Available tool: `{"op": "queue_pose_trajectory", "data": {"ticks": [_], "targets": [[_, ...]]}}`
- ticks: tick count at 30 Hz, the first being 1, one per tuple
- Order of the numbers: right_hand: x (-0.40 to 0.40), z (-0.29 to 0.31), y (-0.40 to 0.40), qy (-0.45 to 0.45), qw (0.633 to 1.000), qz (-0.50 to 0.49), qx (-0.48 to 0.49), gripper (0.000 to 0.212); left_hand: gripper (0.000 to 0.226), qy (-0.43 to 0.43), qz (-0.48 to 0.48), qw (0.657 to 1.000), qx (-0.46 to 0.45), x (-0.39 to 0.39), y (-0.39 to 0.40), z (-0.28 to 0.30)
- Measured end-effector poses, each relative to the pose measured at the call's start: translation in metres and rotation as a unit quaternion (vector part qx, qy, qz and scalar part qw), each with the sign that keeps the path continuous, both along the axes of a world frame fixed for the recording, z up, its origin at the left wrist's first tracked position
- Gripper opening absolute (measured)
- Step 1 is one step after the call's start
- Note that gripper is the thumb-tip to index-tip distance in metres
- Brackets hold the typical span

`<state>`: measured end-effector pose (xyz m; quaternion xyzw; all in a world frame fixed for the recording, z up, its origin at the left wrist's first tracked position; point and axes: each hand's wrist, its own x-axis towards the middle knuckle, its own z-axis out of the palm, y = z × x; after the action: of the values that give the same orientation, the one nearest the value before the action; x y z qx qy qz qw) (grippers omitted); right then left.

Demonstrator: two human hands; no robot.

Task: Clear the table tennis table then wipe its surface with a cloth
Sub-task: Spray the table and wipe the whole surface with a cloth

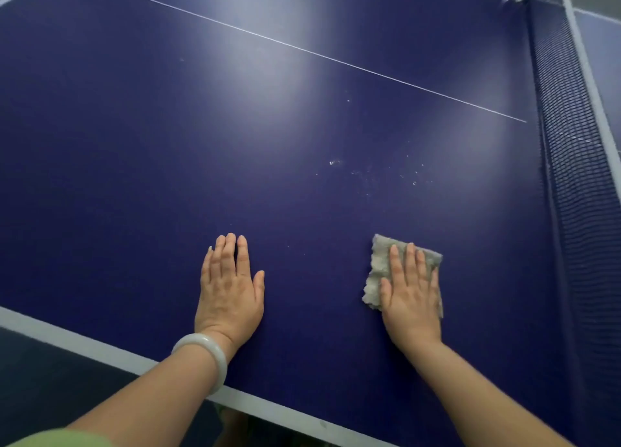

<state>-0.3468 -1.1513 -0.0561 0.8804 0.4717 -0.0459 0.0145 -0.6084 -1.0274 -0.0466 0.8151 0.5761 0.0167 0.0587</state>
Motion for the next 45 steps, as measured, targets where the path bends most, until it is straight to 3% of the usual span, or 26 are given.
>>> {"op": "queue_pose_trajectory", "data": {"ticks": [3, 5, 7, 10, 14, 16, 18, 20, 21, 24, 27, 30, 32, 35, 39, 41, 45], "targets": [[0.045, 0.009, 0.011, 0.064, 0.974, -0.218, 0.0, 0.06, 0.069, 0.009, 0.0, 1.0, -0.003, 0.001, 0.0, -0.002], [0.034, 0.009, 0.013, 0.066, 0.955, -0.288, 0.022, 0.06, 0.068, 0.013, -0.004, 1.0, 0.0, 0.001, 0.0, 0.0], [-0.007, 0.004, 0.014, 0.027, 0.973, -0.222, 0.05, 0.059, 0.068, 0.019, -0.004, 1.0, 0.002, 0.001, 0.0, 0.001], [-0.067, -0.002, 0.018, 0.008, 0.998, -0.025, 0.058, 0.062, 0.068, 0.027, -0.003, 1.0, -0.004, 0.001, 0.0, 0.001], [-0.037, 0.003, 0.037, 0.005, 0.979, 0.204, 0.023, 0.06, 0.069, 0.025, -0.002, 1.0, 0.0, 0.001, 0.0, 0.0], [0.012, 0.001, 0.038, -0.016, 0.985, 0.17, 0.036, 0.06, 0.069, 0.026, -0.001, 1.0, 0.001, 0.0, 0.0, -0.001], [0.05, 0.004, 0.021, 0.012, 0.999, -0.004, 0.031, 0.058, 0.069, 0.025, 0.001, 1.0, 0.001, 0.0, -0.001, -0.001], [0.053, 0.005, -0.005, 0.045, 0.983, -0.176, 0.026, 0.058, 0.066, 0.02, 0.002, 1.0, 0.004, 0.0, -0.001, -0.002], [0.041, 0.006, -0.015, 0.043, 0.975, -0.214, 0.032, 0.06, 0.063, 0.019, 0.004, 1.0, 0.004, 0.0, -0.001, -0.002], [-0.014, 0.0, -0.016, 0.015, 0.984, -0.169, 0.045, 0.058, 0.064, 0.025, 0.006, 1.0, 0.003, 0.0, 0.0, -0.003], [-0.053, -0.003, 0.006, 0.002, 0.999, 0.001, 0.054, 0.062, 0.069, 0.031, 0.005, 1.0, 0.002, -0.001, 0.0, -0.001], [-0.031, 0.0, 0.015, 0.001, 0.986, 0.165, 0.022, 0.061, 0.066, 0.029, 0.006, 1.0, -0.002, 0.0, 0.0, 0.0], [0.005, -0.002, 0.005, 0.003, 0.991, 0.136, 0.01, 0.062, 0.063, 0.027, 0.008, 1.0, -0.003, 0.001, 0.0, 0.0], [0.038, -0.001, -0.029, 0.003, 0.999, -0.039, 0.025, 0.066, 0.064, 0.025, 0.008, 1.0, -0.007, 0.002, 0.0, 0.002], [0.001, -0.001, -0.044, 0.014, 0.991, -0.129, 0.034, 0.067, 0.061, 0.015, 0.008, 1.0, 0.0, 0.002, 0.0, 0.0], [-0.025, -0.002, -0.026, 0.014, 0.992, -0.11, 0.054, 0.066, 0.063, 0.015, 0.007, 1.0, 0.002, 0.002, 0.0, 0.0], [-0.051, -0.002, 0.011, 0.008, 0.994, 0.096, 0.047, 0.062, 0.061, 0.018, 0.01, 1.0, -0.001, 0.002, -0.001, 0.001]]}}
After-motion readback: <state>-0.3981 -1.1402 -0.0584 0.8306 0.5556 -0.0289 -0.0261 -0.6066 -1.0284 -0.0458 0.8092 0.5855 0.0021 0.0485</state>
